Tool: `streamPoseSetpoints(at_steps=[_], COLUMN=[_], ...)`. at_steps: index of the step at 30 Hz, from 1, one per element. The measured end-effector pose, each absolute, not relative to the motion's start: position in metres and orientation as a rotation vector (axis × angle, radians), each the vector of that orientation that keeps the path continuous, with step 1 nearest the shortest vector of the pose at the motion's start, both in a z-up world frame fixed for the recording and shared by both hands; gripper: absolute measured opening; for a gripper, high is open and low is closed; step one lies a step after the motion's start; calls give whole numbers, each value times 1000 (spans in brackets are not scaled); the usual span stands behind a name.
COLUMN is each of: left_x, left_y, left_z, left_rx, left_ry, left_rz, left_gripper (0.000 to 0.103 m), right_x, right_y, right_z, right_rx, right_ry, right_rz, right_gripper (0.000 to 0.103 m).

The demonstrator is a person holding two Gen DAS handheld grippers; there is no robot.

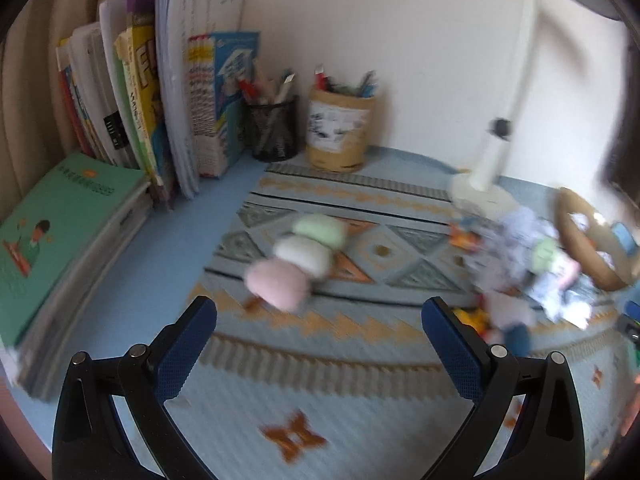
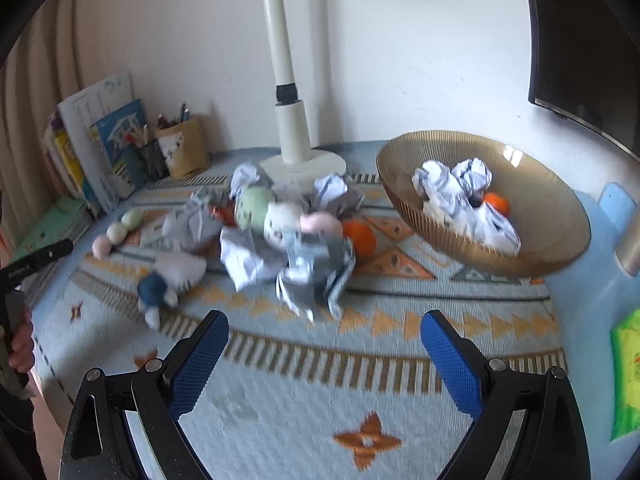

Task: Organize objects
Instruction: 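Grasp the pink-white-green stacked plush with the left gripper while the right grasps grey crumpled paper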

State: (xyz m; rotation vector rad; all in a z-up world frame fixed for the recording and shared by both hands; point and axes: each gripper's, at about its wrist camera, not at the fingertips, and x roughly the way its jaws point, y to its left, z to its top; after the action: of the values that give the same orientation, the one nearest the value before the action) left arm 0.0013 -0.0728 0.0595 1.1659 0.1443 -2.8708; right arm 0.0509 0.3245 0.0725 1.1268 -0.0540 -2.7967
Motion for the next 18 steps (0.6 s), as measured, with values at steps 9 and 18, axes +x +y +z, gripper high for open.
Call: streamPoseSetpoints(at_steps=[9, 18], left_x=[-67, -42], left_y=[-85, -73], left_z=[16, 28], left_rx=[1353, 1219], left_ry=[222, 112], left_rz=[-2829, -2898], left_gripper=[101, 45], right_x=[-4, -25], right_y=[319, 319], right_z=[48, 20], right_rx=[1266, 1304], right_ry=[-96, -187], right_rz=[-2718, -2674], right_gripper=[96, 41])
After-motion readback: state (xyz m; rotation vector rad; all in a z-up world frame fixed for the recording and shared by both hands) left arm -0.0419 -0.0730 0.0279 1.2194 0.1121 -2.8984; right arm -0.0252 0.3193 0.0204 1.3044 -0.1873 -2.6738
